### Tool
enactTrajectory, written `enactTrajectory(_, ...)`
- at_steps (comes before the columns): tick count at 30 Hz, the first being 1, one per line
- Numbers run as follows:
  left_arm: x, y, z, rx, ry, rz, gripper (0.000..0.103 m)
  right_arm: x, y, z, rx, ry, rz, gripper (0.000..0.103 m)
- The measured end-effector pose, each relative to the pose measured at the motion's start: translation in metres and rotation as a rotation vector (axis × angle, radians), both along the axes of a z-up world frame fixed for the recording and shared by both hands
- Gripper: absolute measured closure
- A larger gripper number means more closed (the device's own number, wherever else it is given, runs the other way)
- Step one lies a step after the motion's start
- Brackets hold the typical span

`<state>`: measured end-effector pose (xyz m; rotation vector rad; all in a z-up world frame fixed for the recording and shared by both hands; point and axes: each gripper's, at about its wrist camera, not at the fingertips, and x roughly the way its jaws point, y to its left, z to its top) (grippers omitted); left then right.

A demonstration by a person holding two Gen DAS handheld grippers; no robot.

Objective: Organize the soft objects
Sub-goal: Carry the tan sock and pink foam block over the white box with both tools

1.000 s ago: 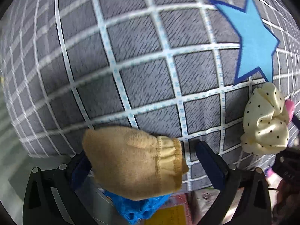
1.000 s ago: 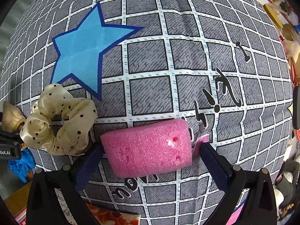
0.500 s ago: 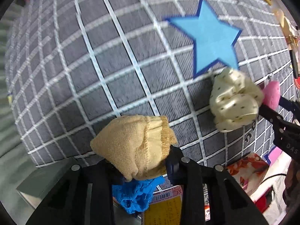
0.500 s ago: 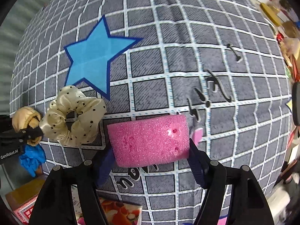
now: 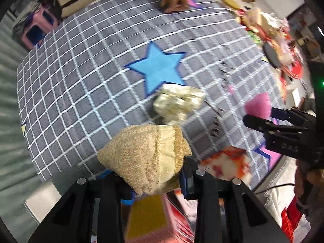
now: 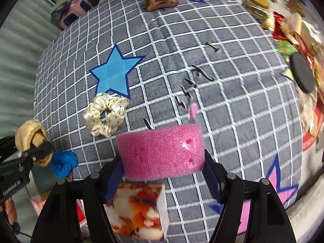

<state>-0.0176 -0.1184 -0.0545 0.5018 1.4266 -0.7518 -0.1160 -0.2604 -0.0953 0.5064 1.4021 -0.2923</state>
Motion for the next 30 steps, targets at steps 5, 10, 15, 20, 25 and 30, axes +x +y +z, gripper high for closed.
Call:
enactTrajectory(5, -0.048, 0.007, 0.024, -0.063, -0.021, -0.101, 0.069, -0.039, 0.004, 0.021, -0.017, -0.012, -0.061, 0.030)
enactTrajectory(10, -0.103, 0.017, 0.042, -0.111, -0.018, -0.239, 0.069, -0.080, 0.020, 0.031, -0.021, 0.001, -0.112, 0.030)
enactTrajectory(15, -0.146, 0.035, 0.050, -0.140, -0.013, -0.360, 0.069, -0.109, 0.053, 0.036, -0.023, 0.017, -0.140, 0.030)
enactTrajectory(20, -0.171, 0.061, 0.052, -0.139, -0.011, -0.428, 0.069, -0.130, 0.088, 0.043, -0.013, 0.004, -0.160, 0.030)
enactTrajectory(25, -0.174, 0.097, 0.062, -0.141, -0.037, -0.419, 0.069, -0.141, 0.125, 0.047, 0.002, -0.007, -0.137, 0.030)
enactTrajectory(30, -0.159, 0.134, 0.065, -0.144, -0.041, -0.336, 0.069, -0.137, 0.164, 0.055, 0.001, -0.021, -0.058, 0.030)
